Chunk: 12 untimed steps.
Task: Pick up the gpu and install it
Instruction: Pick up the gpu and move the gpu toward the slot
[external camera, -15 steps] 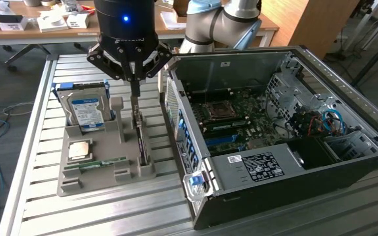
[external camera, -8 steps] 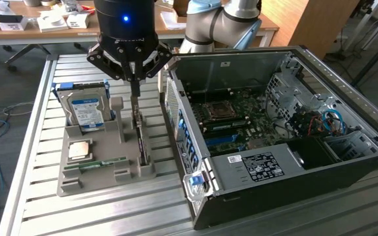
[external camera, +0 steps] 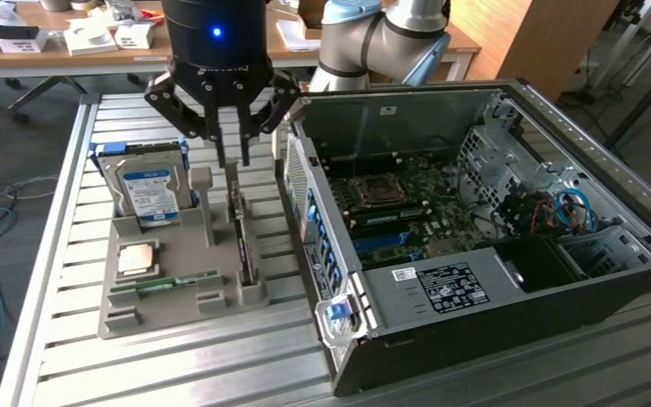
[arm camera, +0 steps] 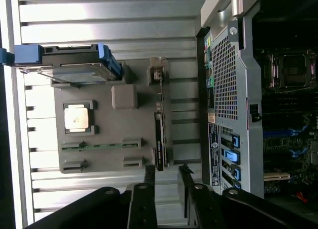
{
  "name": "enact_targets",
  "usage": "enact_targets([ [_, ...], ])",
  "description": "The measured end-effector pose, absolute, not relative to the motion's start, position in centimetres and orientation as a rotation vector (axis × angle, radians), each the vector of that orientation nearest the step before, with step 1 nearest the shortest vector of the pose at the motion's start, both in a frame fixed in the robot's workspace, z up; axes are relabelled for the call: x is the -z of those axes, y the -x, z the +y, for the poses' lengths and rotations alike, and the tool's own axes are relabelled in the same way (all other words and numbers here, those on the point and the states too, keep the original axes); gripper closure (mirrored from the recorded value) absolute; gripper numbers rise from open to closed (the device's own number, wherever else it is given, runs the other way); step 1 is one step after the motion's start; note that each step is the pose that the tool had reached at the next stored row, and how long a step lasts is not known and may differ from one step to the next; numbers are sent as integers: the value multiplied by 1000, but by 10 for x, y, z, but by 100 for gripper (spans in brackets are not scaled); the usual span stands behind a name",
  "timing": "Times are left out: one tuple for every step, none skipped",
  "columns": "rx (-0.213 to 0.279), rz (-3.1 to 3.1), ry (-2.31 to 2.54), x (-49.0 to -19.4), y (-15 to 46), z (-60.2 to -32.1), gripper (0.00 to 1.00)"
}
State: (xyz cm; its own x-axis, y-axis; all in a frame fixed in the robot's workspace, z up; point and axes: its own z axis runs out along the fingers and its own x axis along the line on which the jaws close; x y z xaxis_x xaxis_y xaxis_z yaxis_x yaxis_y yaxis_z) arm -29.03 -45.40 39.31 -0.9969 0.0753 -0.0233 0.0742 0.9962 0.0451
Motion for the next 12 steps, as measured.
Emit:
enact_targets([
  [-69,3114,-117,-393,290,-454,71],
  [-69,3114,-117,-393,290,-454,65],
  [-69,3114,-117,-393,290,-454,59],
  [-69,3114,-117,-393,290,-454,53],
  [-69,3114,-117,-393,290,-454,53],
  [-69,3114,-117,-393,290,-454,47],
  [-69,3114,-117,-393,290,-454,47],
  [-69,3114,-117,-393,290,-454,47],
  [-69,3114,-117,-393,290,-454,47],
  [-69,3114,-117,-393,290,-454,47],
  [-69,3114,-117,-393,290,-454,47],
  [-69,3114,-117,-393,290,-454,47],
])
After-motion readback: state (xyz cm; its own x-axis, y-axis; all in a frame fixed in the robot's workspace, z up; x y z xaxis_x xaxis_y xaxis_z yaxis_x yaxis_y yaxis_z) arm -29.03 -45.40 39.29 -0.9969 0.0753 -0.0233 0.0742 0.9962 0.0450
